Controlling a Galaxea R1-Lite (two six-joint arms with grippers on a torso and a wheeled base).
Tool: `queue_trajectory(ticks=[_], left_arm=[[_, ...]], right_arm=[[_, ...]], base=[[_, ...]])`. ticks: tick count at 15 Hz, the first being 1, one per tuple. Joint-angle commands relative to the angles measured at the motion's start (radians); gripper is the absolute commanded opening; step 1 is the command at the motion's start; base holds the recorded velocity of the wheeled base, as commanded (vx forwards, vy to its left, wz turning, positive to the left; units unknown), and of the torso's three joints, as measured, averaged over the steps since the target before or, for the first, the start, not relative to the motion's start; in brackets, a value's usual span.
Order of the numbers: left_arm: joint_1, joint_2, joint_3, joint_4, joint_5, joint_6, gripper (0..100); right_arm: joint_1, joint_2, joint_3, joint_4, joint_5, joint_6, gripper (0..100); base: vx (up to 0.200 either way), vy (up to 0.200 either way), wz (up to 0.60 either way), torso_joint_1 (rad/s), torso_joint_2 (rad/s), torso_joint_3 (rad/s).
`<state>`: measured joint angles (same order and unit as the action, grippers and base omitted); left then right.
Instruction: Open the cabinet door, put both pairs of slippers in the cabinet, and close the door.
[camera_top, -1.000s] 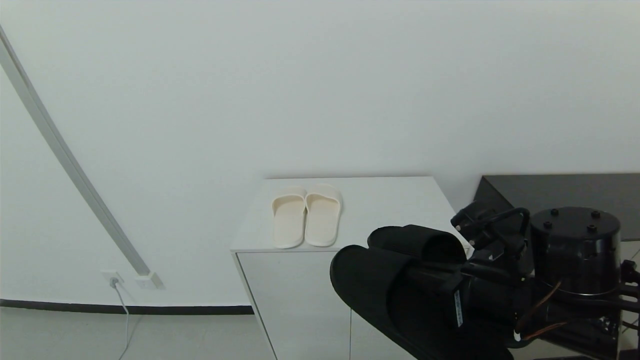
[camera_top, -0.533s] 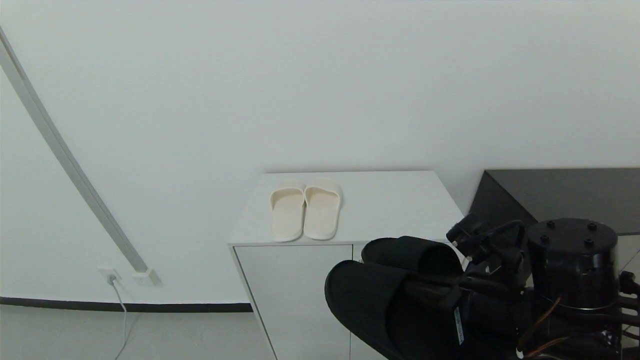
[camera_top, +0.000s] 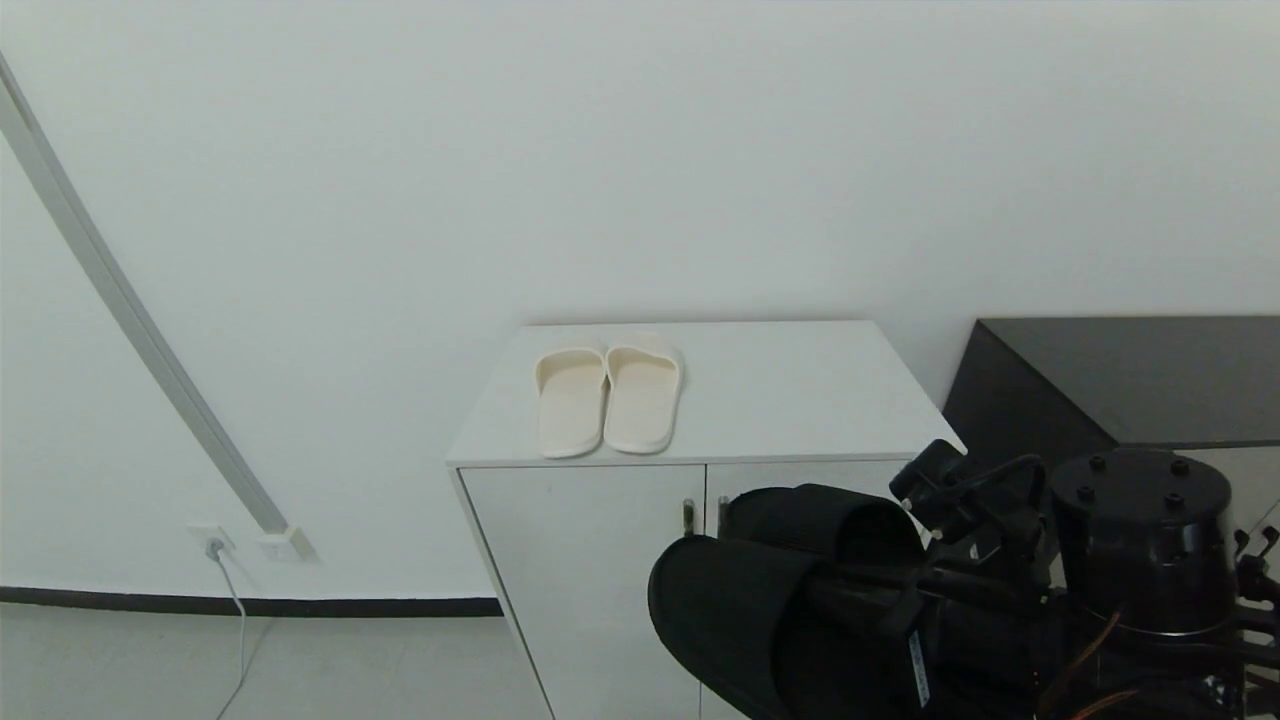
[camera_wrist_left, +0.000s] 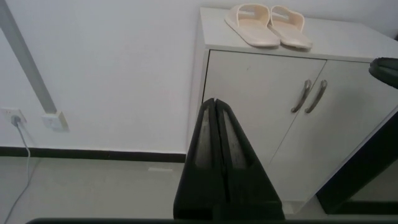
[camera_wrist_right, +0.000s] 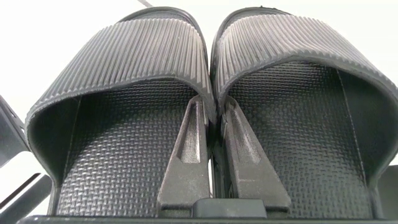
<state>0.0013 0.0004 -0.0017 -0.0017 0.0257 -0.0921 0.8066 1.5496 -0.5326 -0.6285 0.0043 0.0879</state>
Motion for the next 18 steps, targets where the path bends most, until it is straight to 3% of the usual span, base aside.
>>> queue_trajectory(ticks=[1,8,9,18], left_arm=[[0.000,0.001,0.000,0.000,0.000,0.000,0],[0.000,0.001,0.000,0.000,-0.004,0.003,0],[-0.001,0.001,0.000,0.000,-0.004,0.003,100],[-0.001,0.001,0.000,0.000,-0.004,0.003,100]], right_arm=[[0.000,0.004,0.000,0.000,-0.001,0.001,0],[0.000,0.004,0.005,-0.022,-0.001,0.000,0],[0.000,0.006,0.006,-0.022,-0.001,0.000,0],[0.000,0.015,0.014,-0.026,-0.001,0.000,0]], base=[[0.000,0.000,0.00,-0.159,0.38,0.203],[0.000,0.000,0.00,-0.193,0.45,0.255],[0.000,0.000,0.00,-0.242,0.56,0.320],[0.000,0.000,0.00,-0.205,0.53,0.319]])
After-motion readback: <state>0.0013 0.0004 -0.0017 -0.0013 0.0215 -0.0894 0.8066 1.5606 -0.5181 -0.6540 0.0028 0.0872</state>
